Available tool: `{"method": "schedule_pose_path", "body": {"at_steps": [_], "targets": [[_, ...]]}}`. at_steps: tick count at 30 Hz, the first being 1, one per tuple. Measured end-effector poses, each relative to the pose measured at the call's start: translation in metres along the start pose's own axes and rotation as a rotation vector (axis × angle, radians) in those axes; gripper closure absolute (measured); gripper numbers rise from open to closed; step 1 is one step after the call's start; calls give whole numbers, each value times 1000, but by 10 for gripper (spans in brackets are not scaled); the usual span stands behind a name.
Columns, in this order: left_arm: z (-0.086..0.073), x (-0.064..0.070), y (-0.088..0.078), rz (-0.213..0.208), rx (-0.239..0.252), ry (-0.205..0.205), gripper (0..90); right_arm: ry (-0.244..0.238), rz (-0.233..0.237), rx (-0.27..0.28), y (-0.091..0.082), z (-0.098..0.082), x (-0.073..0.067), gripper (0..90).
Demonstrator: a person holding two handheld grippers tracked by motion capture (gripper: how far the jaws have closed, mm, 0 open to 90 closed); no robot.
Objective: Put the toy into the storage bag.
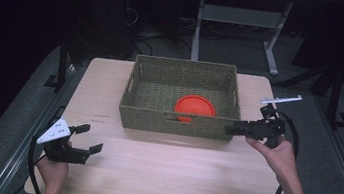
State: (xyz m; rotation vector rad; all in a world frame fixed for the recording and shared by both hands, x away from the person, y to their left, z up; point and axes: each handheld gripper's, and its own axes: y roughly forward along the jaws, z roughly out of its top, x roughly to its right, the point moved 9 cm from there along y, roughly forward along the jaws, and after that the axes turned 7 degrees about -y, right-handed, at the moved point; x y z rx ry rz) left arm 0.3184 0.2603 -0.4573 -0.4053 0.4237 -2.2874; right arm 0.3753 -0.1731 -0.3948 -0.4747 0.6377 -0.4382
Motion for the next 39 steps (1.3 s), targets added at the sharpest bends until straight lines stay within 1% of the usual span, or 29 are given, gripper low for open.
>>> {"method": "schedule_pose_path", "body": {"at_steps": [10,12,14,17,18,20,21,23,26,29,34,35,37,38,39], "targets": [[0,1,0,0,-4,4,126,24,-5,17,-8,-16,5,254],[0,1,0,0,-5,6,126,23,-7,20,-9,-20,6,253],[0,1,0,-1,-4,7,126,35,-8,23,-11,-24,7,253],[0,1,1,-2,-4,6,126,36,-12,34,-13,-31,10,252],[0,1,1,-2,-4,6,126,43,-13,34,-14,-33,11,252],[-1,1,0,-1,-8,13,126,50,-14,41,-15,-38,12,252],[-1,1,0,-1,-8,6,127,54,-14,42,-17,-40,13,251],[-1,2,1,-3,-10,3,127,64,-14,45,-18,-44,14,250],[-1,2,1,-5,-5,3,126,74,-16,48,-21,-53,15,248],[-1,3,1,-4,-11,9,127,80,-21,54,-22,-62,17,245],[-1,3,2,-3,-10,8,126,100,-7,64,-24,-78,19,238],[-1,3,2,-2,-10,8,126,106,2,66,-24,-82,19,236],[-1,3,3,-1,-16,17,126,109,3,77,-23,-91,19,232],[0,4,4,0,-15,15,126,115,4,78,-23,-97,19,226],[0,5,4,1,-19,21,126,110,7,89,-23,-102,18,226]]}}
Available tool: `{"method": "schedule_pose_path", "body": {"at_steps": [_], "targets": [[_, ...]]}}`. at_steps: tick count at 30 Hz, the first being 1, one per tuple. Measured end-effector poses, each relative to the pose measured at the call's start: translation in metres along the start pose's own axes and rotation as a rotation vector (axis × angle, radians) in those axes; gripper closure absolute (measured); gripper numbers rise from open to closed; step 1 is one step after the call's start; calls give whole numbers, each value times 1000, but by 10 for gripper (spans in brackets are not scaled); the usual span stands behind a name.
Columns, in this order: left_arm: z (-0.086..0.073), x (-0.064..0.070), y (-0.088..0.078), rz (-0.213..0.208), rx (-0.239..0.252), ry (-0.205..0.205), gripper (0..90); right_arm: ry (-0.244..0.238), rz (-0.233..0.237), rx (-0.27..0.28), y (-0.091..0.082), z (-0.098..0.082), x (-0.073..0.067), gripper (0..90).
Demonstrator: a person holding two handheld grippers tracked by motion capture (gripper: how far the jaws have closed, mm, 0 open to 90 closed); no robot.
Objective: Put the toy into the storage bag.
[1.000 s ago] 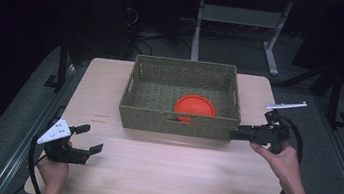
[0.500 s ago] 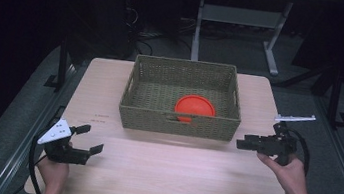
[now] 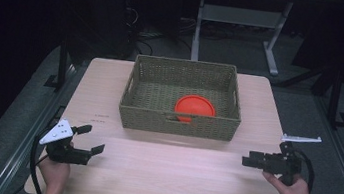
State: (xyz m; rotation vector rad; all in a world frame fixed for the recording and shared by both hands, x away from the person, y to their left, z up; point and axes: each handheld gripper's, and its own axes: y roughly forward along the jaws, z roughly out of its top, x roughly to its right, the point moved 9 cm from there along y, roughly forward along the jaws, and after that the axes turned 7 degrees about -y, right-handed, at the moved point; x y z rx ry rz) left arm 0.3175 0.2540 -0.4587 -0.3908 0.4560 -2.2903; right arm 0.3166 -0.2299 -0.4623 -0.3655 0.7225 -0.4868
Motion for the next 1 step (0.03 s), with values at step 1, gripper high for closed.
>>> {"method": "schedule_pose_path", "body": {"at_steps": [1], "targets": [[0,1,1,2,-2,0,126,3,4,12,0,-5,-1,222]]}}
